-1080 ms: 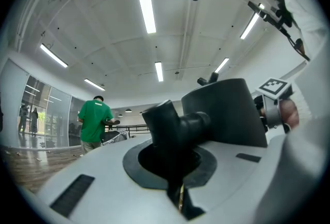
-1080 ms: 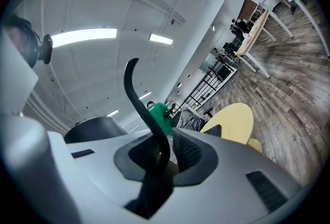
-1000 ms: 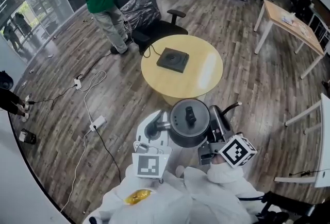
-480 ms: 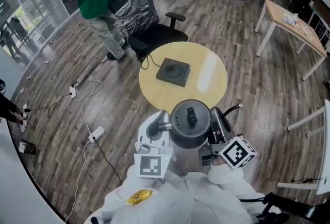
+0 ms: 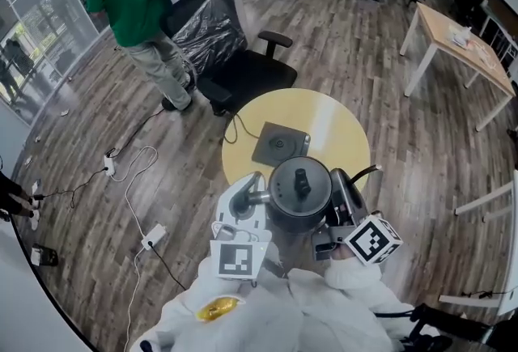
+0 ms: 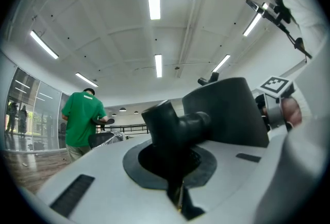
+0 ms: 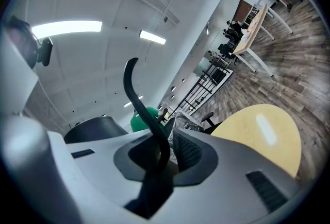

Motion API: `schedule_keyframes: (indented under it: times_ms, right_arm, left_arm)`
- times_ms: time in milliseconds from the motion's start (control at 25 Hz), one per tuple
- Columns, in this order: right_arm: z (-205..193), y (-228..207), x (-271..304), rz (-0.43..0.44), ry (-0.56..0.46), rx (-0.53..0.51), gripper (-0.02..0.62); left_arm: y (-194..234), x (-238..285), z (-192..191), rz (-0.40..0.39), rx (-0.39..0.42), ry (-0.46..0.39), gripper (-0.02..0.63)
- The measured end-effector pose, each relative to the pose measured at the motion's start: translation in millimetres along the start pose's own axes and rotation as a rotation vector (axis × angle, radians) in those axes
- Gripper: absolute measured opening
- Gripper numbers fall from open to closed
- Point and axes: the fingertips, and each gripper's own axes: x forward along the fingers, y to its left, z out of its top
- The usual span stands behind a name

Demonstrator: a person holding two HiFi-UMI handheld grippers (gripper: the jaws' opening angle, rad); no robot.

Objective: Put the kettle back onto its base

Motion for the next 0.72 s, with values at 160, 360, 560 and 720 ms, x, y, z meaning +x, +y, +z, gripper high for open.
schedule_keyframes:
  times_ms: [160, 360, 560, 720]
  right_arm:
    - [6, -2, 48, 0.004, -0.022, -0.009, 0.064]
    - [11, -18, 86, -0.012, -0.023, -0.013, 0.064]
    - [11, -37, 121, 0.007, 0.023, 0.001, 0.064]
    - [6, -59, 155, 0.067, 0.076, -0.015, 0.047]
  left_arm:
    - [31, 39, -5, -0.005, -0.012, -0.012, 0.000]
    - [47, 76, -16, -0.021, -0.017, -0.009, 0.000]
    - [58, 107, -32, -0.022, -0.008, 0.016, 0.000]
    - [66, 136, -53, -0.006, 0.022, 0.004, 0.000]
